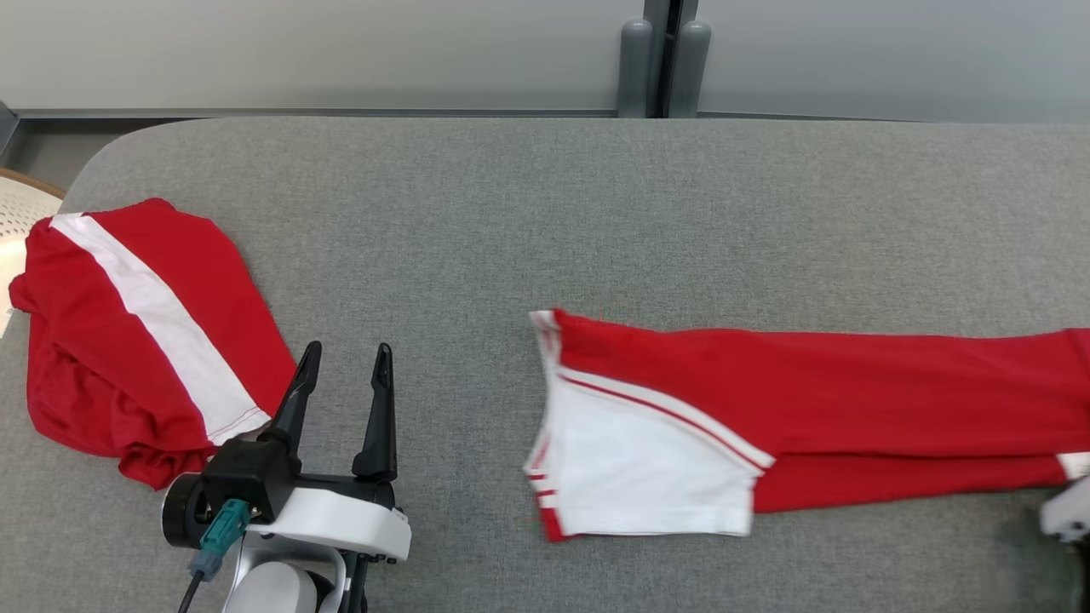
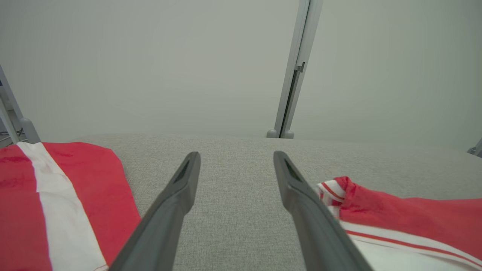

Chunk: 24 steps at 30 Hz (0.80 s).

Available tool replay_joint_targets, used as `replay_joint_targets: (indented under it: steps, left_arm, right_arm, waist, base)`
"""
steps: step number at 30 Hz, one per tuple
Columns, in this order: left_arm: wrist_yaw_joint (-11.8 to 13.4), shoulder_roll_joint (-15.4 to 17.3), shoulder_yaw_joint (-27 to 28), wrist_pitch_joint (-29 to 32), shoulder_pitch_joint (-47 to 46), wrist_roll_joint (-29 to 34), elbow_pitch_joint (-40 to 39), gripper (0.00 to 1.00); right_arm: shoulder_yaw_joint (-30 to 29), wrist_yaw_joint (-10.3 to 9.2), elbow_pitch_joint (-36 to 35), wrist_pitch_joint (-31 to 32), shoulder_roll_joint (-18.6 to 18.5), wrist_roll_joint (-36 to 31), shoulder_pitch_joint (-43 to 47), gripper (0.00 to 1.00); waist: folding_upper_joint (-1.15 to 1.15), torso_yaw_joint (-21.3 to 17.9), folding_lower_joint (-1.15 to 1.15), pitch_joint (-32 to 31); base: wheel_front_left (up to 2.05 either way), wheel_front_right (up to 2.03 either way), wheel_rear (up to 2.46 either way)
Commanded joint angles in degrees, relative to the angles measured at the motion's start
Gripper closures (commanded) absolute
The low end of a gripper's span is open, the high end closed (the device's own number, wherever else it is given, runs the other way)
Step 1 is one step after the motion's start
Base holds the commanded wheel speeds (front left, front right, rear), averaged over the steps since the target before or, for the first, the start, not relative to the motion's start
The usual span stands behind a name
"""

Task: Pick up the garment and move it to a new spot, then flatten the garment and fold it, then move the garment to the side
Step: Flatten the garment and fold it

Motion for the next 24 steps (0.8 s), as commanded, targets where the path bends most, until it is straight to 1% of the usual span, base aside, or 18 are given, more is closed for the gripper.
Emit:
replay_joint_targets:
  steps: [1,2,3,7,9,11,13,17,20,24]
  left_arm:
    - [0.4,0.2,0.0,-0.3,-0.9,-0.3,0.1,0.00]
    - [0.3,0.2,0.0,-0.3,-0.9,-0.5,0.2,0.00]
    - [0.3,0.2,0.0,-0.3,-0.9,-0.5,0.2,0.00]
    - [0.5,0.2,-0.1,-0.3,-0.7,-0.7,0.2,0.00]
    - [0.5,0.2,-0.1,-0.3,-0.5,-0.9,0.3,0.00]
    - [0.5,0.2,-0.1,-0.3,-0.3,-1.0,0.4,0.00]
    - [0.6,0.2,0.0,-0.3,0.0,-1.2,0.5,0.00]
    - [0.6,0.2,0.2,-0.3,0.6,-1.2,0.7,0.00]
    - [0.6,0.2,0.4,-0.3,1.1,-1.1,0.8,0.00]
    - [0.6,0.2,0.5,-0.3,1.3,-1.0,0.9,0.00]
  right_arm:
    - [-2.4,-0.16,0.7,-0.3,-3.2,-1.9,-0.6,1.00]
    - [-3.7,-0.16,1.0,-0.3,-4.2,-2.9,-0.9,1.00]
    - [-3.7,-0.16,1.0,-0.3,-4.2,-2.9,-0.9,1.00]
    - [-7.6,-0.15,1.0,-0.3,-5.7,-5.8,-2.1,1.00]
    - [-7.9,-0.15,0.0,-0.3,-5.4,-6.9,-2.4,1.00]
    - [-7.0,-0.15,-1.1,-0.3,-4.2,-7.8,-2.7,1.00]
    - [-5.0,-0.11,-2.9,-0.3,-2.7,-8.0,-2.9,1.00]
    - [0.4,-0.10,-8.2,-0.3,1.3,-5.9,-2.3,1.00]
    - [6.4,-0.10,-12.5,-0.3,4.3,-4.3,-0.6,1.00]
    - [15.5,-0.10,-18.4,1.4,7.0,-1.5,1.5,1.00]
  waist:
    - [0.00,0.1,0.00,-0.3]
    - [0.00,0.1,0.00,-0.4]
    - [0.00,0.1,0.00,-0.4]
    - [0.00,0.3,0.00,-1.0]
    - [0.00,0.4,0.00,-1.2]
    - [0.00,0.3,0.00,-1.5]
    - [0.00,0.4,0.00,-1.8]
    - [0.00,0.3,0.00,-2.5]
    - [0.00,0.2,0.00,-3.1]
    - [0.00,0.3,0.00,-3.7]
  base:
    - [0.00,0.00,0.00]
    - [0.00,0.00,0.00]
    - [0.00,0.00,0.00]
    - [0.00,0.00,0.00]
    - [0.00,0.00,0.00]
    - [0.00,0.00,0.00]
    - [0.00,0.00,0.00]
    - [0.00,0.00,0.00]
    - [0.00,0.00,0.00]
    - [0.00,0.00,0.00]
